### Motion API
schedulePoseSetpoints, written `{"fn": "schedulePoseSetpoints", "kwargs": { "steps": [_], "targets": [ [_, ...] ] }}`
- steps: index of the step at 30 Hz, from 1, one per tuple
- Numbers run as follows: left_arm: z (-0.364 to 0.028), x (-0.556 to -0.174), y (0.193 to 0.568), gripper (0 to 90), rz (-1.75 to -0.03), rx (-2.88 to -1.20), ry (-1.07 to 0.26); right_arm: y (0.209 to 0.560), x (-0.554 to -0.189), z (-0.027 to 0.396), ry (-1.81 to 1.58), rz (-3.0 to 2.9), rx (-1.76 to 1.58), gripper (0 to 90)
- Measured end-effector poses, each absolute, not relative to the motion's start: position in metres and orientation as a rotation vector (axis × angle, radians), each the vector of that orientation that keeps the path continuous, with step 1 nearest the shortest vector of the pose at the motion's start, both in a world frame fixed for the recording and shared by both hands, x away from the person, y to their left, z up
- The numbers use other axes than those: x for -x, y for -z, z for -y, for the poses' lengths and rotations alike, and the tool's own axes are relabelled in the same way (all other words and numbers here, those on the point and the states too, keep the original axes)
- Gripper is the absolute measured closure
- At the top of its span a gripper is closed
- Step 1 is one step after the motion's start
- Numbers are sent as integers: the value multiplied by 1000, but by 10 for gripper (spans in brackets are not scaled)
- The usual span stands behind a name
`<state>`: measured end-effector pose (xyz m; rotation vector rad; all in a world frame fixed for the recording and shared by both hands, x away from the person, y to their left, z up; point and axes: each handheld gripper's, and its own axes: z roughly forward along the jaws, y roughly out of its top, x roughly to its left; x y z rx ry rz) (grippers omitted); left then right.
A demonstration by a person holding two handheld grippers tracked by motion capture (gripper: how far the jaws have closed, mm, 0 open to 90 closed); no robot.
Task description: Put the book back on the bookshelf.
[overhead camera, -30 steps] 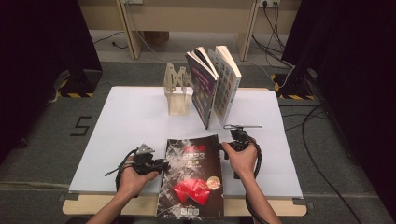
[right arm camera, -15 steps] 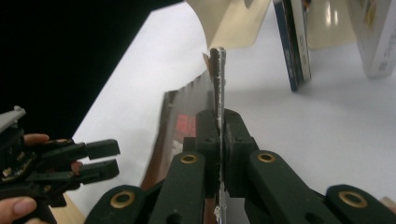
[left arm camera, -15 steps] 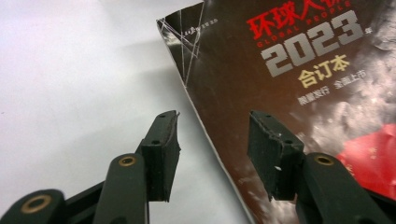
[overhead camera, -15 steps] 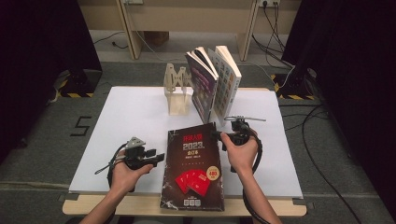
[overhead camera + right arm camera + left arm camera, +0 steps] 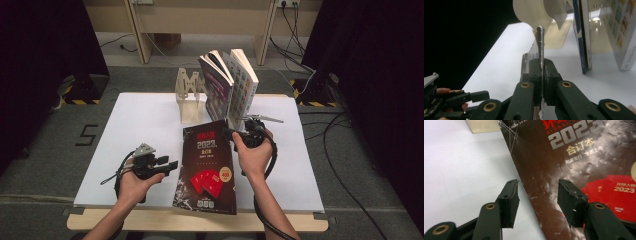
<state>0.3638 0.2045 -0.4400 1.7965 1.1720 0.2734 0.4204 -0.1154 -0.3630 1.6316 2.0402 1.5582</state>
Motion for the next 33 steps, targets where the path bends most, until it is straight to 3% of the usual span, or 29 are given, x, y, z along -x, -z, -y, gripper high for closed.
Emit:
{"fn": "schedulePoseSetpoints", "kwargs": {
  "steps": [33],
  "targets": [
    [-193, -377, 414, 447, -1130, -1764, -288, 333, -440, 72, -1594, -1925, -1517, 874]
  ]
}}
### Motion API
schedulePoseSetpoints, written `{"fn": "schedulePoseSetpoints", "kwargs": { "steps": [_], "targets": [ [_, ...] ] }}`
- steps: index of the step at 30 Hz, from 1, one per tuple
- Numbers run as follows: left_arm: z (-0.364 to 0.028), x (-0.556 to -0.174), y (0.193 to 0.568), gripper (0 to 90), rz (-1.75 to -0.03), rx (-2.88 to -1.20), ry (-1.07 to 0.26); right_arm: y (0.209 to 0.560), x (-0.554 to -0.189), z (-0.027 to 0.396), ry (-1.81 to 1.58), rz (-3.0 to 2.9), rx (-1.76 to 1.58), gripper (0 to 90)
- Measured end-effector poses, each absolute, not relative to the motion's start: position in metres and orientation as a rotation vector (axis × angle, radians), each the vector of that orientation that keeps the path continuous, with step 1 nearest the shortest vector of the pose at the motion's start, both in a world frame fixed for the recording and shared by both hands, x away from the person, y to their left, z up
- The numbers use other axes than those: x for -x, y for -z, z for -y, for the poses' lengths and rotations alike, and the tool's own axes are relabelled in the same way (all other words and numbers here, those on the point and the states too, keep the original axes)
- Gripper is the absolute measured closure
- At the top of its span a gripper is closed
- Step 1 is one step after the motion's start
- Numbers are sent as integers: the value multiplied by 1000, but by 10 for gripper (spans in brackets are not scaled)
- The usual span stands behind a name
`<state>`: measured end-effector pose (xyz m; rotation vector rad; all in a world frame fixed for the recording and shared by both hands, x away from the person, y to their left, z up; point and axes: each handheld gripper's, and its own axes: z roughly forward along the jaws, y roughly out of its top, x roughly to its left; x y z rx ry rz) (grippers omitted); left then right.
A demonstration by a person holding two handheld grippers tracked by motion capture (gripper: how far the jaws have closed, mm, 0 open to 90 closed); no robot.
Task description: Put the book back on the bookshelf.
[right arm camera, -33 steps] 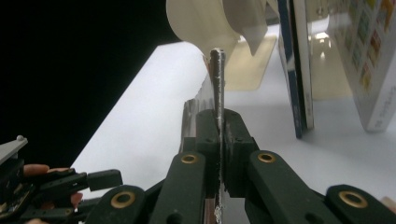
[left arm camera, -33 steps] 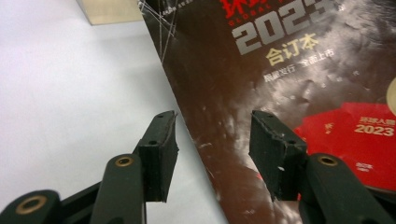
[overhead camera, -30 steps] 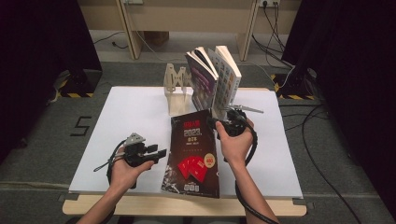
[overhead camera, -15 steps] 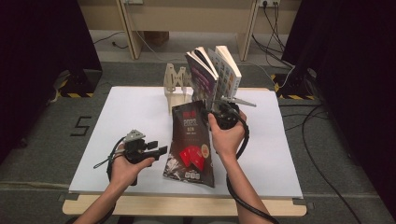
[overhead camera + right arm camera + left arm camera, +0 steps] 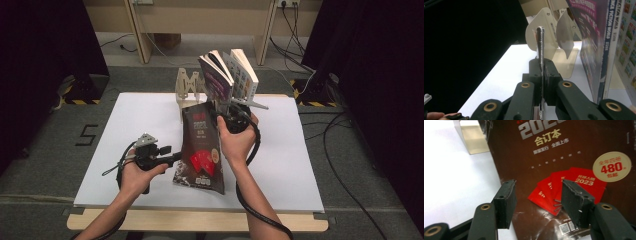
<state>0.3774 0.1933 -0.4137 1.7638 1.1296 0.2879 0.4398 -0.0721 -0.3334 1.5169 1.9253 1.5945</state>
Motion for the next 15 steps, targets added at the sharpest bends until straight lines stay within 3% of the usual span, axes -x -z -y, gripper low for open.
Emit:
{"fn": "schedulePoseSetpoints", "kwargs": {
  "steps": [15],
  "targets": [
    [-184, -385, 403, 439, -1102, -1767, -290, 330, -448, 62, -1594, -1891, -1494, 874]
  ]
}}
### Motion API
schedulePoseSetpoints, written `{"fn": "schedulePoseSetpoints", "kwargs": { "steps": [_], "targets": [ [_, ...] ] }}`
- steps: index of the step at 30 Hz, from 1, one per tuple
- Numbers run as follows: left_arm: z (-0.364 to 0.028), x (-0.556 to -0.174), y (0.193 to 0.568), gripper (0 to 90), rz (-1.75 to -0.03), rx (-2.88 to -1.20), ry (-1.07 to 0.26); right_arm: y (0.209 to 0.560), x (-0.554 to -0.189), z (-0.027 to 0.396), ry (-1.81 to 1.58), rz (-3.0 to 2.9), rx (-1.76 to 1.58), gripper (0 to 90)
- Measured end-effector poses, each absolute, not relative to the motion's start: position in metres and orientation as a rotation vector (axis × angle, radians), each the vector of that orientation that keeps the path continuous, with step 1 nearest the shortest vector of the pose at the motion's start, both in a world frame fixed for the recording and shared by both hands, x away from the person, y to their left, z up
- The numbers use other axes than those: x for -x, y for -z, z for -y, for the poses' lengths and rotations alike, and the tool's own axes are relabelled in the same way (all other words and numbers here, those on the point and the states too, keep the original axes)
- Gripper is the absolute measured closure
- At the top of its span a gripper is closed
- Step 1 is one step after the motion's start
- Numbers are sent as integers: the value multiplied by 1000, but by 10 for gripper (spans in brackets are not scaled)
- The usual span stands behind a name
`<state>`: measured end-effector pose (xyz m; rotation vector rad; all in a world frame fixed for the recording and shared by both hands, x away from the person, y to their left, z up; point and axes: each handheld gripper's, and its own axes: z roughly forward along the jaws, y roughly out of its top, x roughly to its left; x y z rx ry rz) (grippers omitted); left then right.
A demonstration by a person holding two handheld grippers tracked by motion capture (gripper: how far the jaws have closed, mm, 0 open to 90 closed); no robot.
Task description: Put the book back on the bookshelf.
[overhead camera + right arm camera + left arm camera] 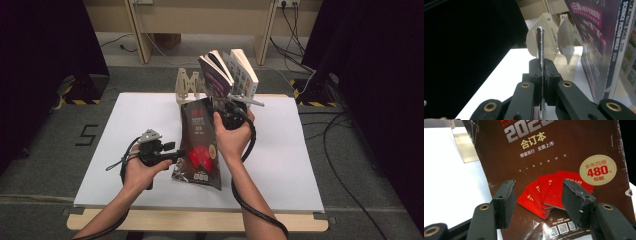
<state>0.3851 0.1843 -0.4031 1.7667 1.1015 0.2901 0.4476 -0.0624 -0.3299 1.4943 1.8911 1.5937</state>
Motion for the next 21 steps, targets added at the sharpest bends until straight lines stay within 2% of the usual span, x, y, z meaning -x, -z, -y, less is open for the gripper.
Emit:
{"fn": "schedulePoseSetpoints", "kwargs": {
  "steps": [21],
  "targets": [
    [-172, -399, 384, 425, -1080, -1740, -291, 326, -455, 50, -1606, -1823, -1488, 871]
  ]
}}
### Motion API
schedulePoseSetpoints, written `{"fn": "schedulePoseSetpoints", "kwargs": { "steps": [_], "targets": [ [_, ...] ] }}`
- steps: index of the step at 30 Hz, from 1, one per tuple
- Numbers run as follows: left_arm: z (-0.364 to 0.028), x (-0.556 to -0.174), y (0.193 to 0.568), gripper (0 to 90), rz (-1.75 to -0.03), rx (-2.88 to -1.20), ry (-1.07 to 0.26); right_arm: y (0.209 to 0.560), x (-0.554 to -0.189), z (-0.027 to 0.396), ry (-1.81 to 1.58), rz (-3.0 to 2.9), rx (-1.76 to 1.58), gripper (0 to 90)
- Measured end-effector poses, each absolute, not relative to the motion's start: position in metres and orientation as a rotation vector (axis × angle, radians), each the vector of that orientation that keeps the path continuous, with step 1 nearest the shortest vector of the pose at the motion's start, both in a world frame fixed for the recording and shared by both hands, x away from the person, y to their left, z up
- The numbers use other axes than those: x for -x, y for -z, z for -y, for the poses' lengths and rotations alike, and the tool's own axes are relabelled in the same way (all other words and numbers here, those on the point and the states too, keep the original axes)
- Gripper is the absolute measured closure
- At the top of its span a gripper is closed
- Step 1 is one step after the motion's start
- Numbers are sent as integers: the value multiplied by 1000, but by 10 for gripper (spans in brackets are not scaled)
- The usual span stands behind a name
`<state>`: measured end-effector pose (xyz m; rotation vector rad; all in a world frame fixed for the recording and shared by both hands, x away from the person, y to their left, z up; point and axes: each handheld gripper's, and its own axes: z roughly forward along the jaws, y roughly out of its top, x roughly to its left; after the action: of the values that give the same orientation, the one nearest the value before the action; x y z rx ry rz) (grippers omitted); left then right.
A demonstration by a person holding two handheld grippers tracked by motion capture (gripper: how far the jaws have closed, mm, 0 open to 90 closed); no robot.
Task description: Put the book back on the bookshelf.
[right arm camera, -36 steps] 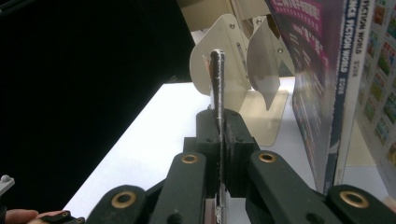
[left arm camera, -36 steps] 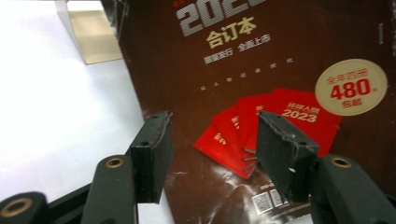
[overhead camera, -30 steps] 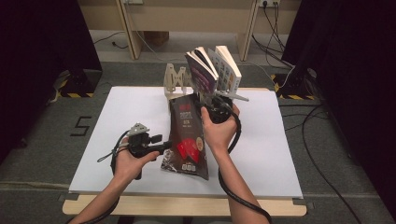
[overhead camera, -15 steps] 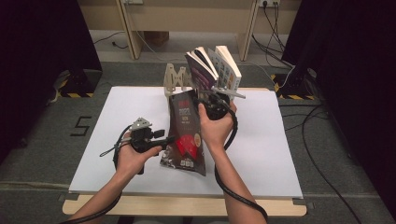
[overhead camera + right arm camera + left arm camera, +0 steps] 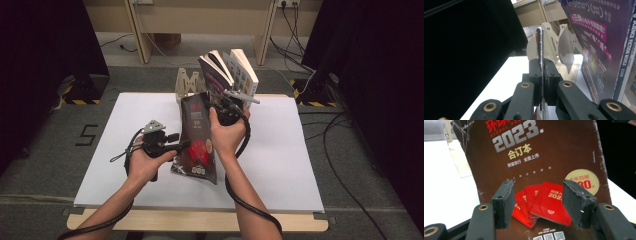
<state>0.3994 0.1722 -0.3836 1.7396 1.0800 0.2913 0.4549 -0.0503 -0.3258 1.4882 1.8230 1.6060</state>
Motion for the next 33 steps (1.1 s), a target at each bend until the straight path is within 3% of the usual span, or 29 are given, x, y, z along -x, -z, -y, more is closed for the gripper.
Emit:
{"fn": "schedulePoseSetpoints", "kwargs": {
  "steps": [33],
  "targets": [
    [-119, -415, 362, 351, -1049, -1749, -235, 331, -456, 40, -1557, -1848, -1482, 861]
  ]
}}
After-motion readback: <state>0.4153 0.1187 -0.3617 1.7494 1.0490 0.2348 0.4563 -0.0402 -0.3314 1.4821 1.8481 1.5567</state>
